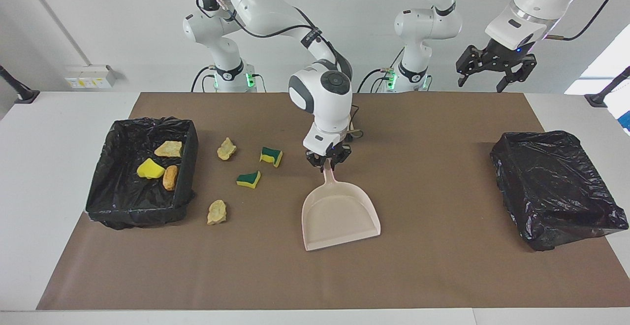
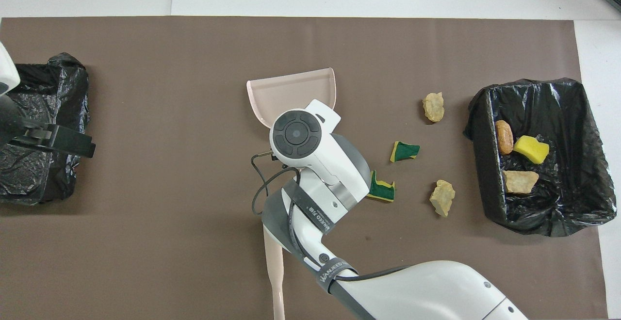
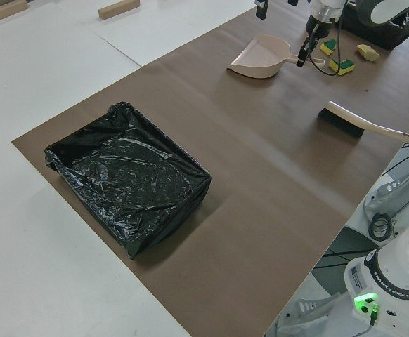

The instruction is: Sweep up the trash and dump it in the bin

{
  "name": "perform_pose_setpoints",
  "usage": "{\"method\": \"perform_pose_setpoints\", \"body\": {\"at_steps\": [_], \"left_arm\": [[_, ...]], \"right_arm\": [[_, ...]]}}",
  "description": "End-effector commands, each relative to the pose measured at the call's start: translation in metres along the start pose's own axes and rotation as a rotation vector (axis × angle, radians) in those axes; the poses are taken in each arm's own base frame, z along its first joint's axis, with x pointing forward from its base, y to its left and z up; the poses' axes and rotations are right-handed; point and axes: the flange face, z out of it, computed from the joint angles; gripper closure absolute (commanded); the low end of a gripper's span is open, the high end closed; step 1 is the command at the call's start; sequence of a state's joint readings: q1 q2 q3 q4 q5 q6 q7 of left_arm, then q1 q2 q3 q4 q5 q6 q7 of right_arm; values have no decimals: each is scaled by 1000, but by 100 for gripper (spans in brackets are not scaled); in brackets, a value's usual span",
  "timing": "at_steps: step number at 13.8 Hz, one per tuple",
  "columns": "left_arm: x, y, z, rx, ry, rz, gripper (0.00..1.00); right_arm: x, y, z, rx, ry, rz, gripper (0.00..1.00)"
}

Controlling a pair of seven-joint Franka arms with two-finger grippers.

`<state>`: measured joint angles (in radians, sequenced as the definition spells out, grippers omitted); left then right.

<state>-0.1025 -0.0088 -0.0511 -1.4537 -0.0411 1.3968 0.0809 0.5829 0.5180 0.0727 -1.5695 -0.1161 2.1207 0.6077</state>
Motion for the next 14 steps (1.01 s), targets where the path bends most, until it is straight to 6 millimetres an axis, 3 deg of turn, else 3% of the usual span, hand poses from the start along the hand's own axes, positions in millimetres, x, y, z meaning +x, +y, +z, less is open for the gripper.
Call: {"method": "perform_pose_setpoints", "body": {"at_steps": [1, 2, 3, 4, 6, 7, 10, 12, 14], "left_arm": [[-3, -6, -7, 19, 16, 1, 0], [-4, -11, -7, 20, 16, -9, 0], [-4, -15, -8, 20, 17, -16, 0], [-4, -16, -8, 19, 17, -19, 0], [-6, -18, -8, 19, 14, -27, 0], [-5, -18, -8, 19, 18, -30, 0], [-1, -17, -8, 23, 50, -26, 0], [5, -12, -5, 23, 62, -15, 0], [15, -3, 1, 24, 80, 0, 0]], "right_arm": [[7, -19, 9, -15, 24, 109, 100], [7, -20, 7, -15, 26, 124, 100], [6, -21, 6, -16, 29, 123, 84], [6, -22, 5, -13, 33, 121, 1], [16, -6, -8, -3, 44, 116, 0], [19, 1, -24, 16, 52, 122, 0], [8, 6, -53, 70, 11, 162, 0], [-13, -3, -76, 97, -11, 163, 0], [-46, -4, -85, 79, -30, 149, 0]]}}
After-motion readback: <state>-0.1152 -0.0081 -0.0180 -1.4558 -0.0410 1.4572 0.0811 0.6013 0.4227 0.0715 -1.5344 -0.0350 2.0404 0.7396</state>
